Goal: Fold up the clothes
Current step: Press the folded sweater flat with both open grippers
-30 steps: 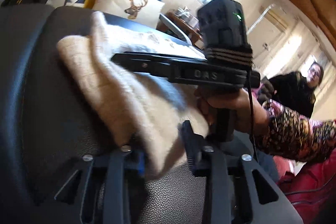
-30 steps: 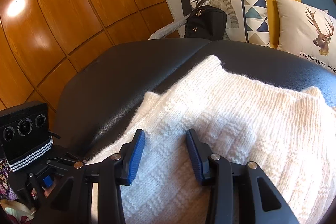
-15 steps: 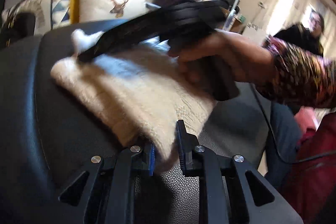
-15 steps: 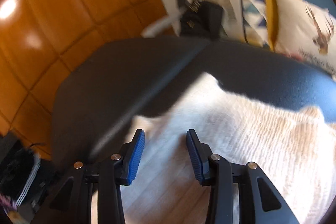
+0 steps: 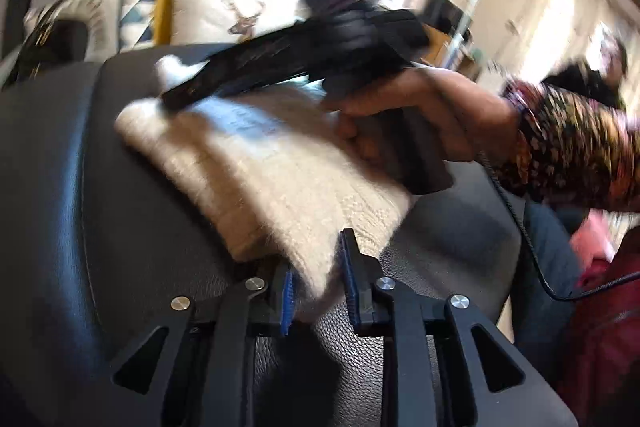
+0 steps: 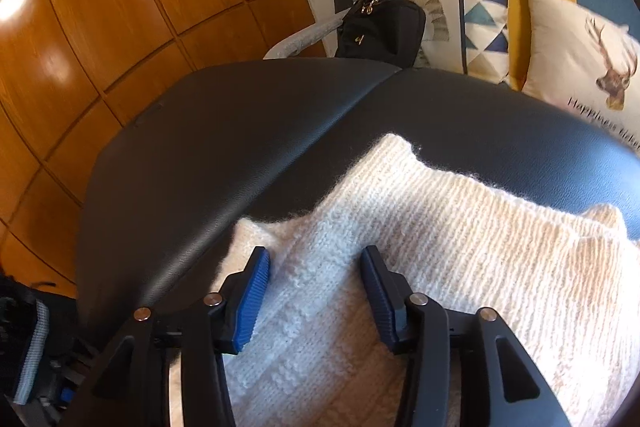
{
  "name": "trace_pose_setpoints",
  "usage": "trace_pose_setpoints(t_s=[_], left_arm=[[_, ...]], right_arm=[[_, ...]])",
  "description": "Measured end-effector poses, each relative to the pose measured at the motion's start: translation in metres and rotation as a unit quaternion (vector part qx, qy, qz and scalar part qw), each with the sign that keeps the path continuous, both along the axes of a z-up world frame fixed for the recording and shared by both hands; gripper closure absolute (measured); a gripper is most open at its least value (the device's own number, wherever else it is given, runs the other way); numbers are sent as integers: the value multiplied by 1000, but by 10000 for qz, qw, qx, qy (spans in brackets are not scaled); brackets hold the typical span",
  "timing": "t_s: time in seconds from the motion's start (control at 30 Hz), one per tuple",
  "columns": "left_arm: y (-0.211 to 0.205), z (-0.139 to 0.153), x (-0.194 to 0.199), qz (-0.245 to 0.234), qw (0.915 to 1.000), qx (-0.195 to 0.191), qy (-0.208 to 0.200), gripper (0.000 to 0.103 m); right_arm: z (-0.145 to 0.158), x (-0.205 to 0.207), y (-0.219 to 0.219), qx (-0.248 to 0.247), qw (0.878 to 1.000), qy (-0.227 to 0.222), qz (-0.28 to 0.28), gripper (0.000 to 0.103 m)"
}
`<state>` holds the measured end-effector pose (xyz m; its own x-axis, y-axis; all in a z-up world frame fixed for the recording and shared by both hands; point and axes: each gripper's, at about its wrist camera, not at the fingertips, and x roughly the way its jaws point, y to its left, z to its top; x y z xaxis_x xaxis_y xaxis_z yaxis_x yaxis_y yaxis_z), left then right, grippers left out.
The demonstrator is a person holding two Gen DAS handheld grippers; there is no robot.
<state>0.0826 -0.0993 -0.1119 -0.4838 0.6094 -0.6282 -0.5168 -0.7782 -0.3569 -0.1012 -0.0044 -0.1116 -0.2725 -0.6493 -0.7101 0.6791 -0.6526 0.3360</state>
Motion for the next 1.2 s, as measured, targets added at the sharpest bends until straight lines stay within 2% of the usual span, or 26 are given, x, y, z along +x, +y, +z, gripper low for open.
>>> trace_pose_setpoints(t_s=[0.03, 0.1, 0.2, 0.23, 0.3, 0.4, 0.5, 0.53, 0.57, 0.6, 0.63, 0.77, 0.83, 0.9, 0.97, 1.0, 1.1, 1.2], left_arm=[[-7, -2, -1, 148, 9994, 228, -203, 77], [-20, -4, 1, 533, 9953, 630, -508, 67], [-39, -5, 8, 1140, 9836, 1161, -777, 66], [-42, -4, 12, 1322, 9822, 1114, -729, 64], [-42, 0, 18, 1631, 9801, 954, -612, 53], [-27, 16, 18, 1833, 9809, 625, -172, 53], [0, 45, -5, 1830, 9804, 521, 515, 51], [10, 52, -16, 1829, 9795, 550, 647, 47], [21, 58, -28, 1832, 9784, 569, 769, 37], [30, 63, -43, 1870, 9776, 516, 811, 32], [38, 67, -58, 1909, 9769, 462, 841, 32], [64, 52, -128, 2179, 9754, 238, 239, 32], [66, 39, -146, 2502, 9681, -61, -123, 32], [58, 23, -157, 2858, 9568, -252, -476, 34], [51, 21, -153, 2993, 9535, -173, -290, 35], [51, 20, -151, 2961, 9546, -205, -262, 35], [51, 19, -144, 2867, 9574, -292, -181, 35], [45, 18, -145, 2857, 9580, -110, -218, 35]], right_arm=[[8, 3, 9, -225, 9997, -34, -61, 55], [23, 10, 31, -670, 9975, -84, -211, 55], [39, 21, 80, -1210, 9908, -50, -597, 54], [40, 22, 96, -1184, 9902, -34, -737, 54], [39, 22, 134, -1038, 9878, 66, -1158, 53], [36, 17, 195, -565, 9770, 302, -2035, 53], [30, 6, 243, 44, 9614, 236, -2742, 51], [29, 3, 255, -11, 9599, 210, -2796, 51], [28, 1, 265, -110, 9592, 212, -2817, 51], [28, 0, 273, -130, 9579, 239, -2857, 51], [30, 1, 276, -51, 9553, 323, -2939, 51], [33, 1, 293, -351, 9518, 391, -3021, 51], [32, -2, 301, -315, 9490, 397, -3112, 51], [30, -5, 309, -178, 9459, 399, -3216, 51], [23, -7, 316, 101, 9439, 367, -3281, 51], [18, -10, 318, 245, 9436, 326, -3285, 51], [11, -11, 323, 212, 9470, 386, -3183, 51], [10, -13, 322, 236, 9472, 392, -3173, 50]])
